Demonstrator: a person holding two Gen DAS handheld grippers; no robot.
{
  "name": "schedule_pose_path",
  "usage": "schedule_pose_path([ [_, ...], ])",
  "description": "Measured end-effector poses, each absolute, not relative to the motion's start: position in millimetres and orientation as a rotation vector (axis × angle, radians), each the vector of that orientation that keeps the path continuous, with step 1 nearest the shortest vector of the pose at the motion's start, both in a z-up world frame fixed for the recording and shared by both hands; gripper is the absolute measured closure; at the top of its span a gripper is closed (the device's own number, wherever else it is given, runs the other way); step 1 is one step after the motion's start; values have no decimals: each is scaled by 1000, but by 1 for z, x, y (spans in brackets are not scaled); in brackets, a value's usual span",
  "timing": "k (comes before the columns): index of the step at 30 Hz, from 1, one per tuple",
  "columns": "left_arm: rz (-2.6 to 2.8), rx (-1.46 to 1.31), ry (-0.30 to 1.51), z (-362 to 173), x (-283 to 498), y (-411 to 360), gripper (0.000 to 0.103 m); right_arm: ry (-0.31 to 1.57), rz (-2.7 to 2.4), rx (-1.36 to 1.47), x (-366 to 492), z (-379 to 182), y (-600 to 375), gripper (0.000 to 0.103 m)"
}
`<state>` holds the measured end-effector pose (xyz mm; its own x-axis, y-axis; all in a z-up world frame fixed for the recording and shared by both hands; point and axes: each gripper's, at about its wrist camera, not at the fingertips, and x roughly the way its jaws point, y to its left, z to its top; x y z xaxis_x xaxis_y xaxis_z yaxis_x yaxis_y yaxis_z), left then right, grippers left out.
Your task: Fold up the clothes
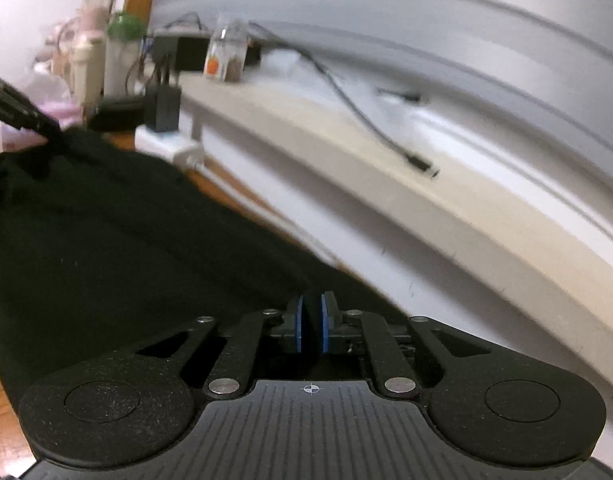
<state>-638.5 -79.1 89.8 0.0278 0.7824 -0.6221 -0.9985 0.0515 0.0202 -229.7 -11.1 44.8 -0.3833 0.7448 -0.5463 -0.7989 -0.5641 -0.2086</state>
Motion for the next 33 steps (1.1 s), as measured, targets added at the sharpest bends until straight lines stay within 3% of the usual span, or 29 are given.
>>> schedule_pose_path([
  [3, 1498, -462, 477, 98, -634, -88, 56, 174, 2058, -688, -213, 56, -19, 60],
  [4, 1489, -442, 465, 102, -628, -90, 55, 197, 2065, -653, -202, 62, -23, 60],
  [9, 1333, -369, 459, 108, -577, -90, 56, 277, 2003, -584, -131, 80, -48, 59],
  [13, 1134, -399, 503, 89, -517, -84, 68, 311, 1815, -697, -75, 63, -57, 60],
  [17, 1041, -417, 579, 64, -472, -80, 72, 393, 1684, -728, -23, 41, -70, 60],
  [33, 986, -404, 682, 45, -483, -106, 72, 474, 1691, -614, 17, 20, -125, 60],
])
